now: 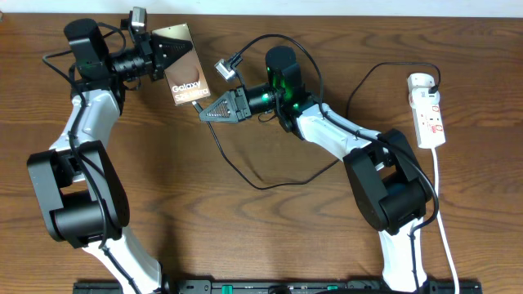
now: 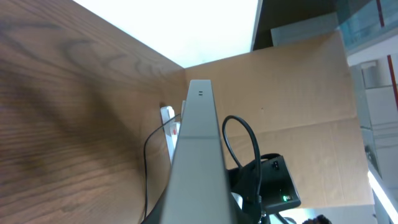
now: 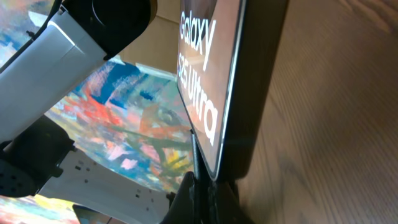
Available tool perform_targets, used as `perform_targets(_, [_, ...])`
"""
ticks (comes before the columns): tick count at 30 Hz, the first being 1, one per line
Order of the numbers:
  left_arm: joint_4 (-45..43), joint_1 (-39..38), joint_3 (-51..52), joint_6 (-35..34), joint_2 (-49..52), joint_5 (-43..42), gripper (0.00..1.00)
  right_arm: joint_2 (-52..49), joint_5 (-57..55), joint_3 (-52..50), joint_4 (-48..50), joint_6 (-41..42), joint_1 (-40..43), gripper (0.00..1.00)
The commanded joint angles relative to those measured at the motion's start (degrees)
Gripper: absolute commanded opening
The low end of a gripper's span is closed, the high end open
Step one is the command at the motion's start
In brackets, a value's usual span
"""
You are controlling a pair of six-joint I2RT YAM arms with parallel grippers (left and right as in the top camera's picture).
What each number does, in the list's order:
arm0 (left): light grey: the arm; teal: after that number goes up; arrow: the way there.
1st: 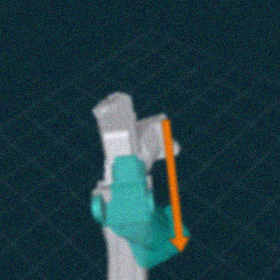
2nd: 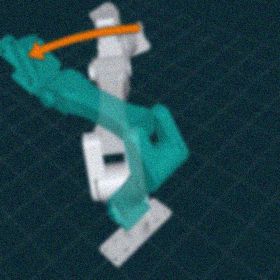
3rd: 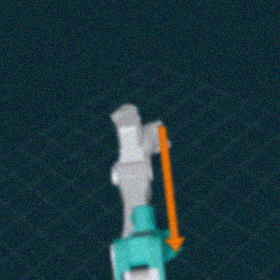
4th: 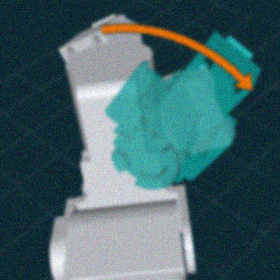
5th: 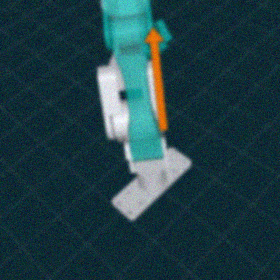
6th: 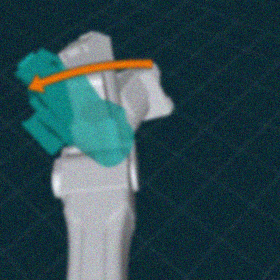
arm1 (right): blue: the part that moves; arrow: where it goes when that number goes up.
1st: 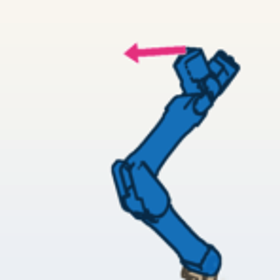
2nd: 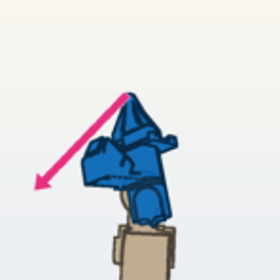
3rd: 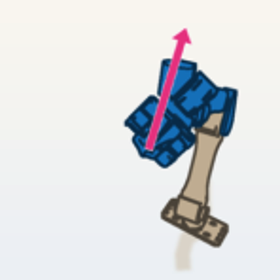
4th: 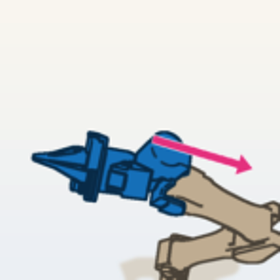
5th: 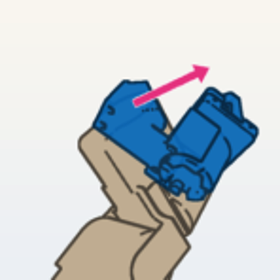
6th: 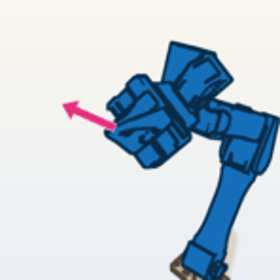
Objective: Plug charger to phone and switch on socket
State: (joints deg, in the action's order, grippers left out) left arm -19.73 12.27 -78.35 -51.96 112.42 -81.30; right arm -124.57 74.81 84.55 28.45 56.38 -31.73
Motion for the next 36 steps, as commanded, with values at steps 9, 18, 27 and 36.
perform_targets(9, [-0.17,-0.46,-0.52,-1.73,-0.17,-1.14,0.07,-0.20,-7.85,0.02,0.48,0.85,0.90,0.01])
perform_targets(18, [-1.05,-0.46,-0.52,-1.73,-0.17,-1.14,0.07,-0.20,-9.84,0.02,0.50,2.16,1.05,0.01])
perform_targets(27, [-1.42,-0.46,-0.52,-1.75,-0.17,-1.18,0.07,-0.20,-9.97,0.02,0.48,2.10,1.29,0.01])
perform_targets(36, [-1.40,-0.39,-0.52,-1.75,-0.17,-0.44,0.08,-0.20,-10.27,0.02,0.50,2.12,2.45,0.01])
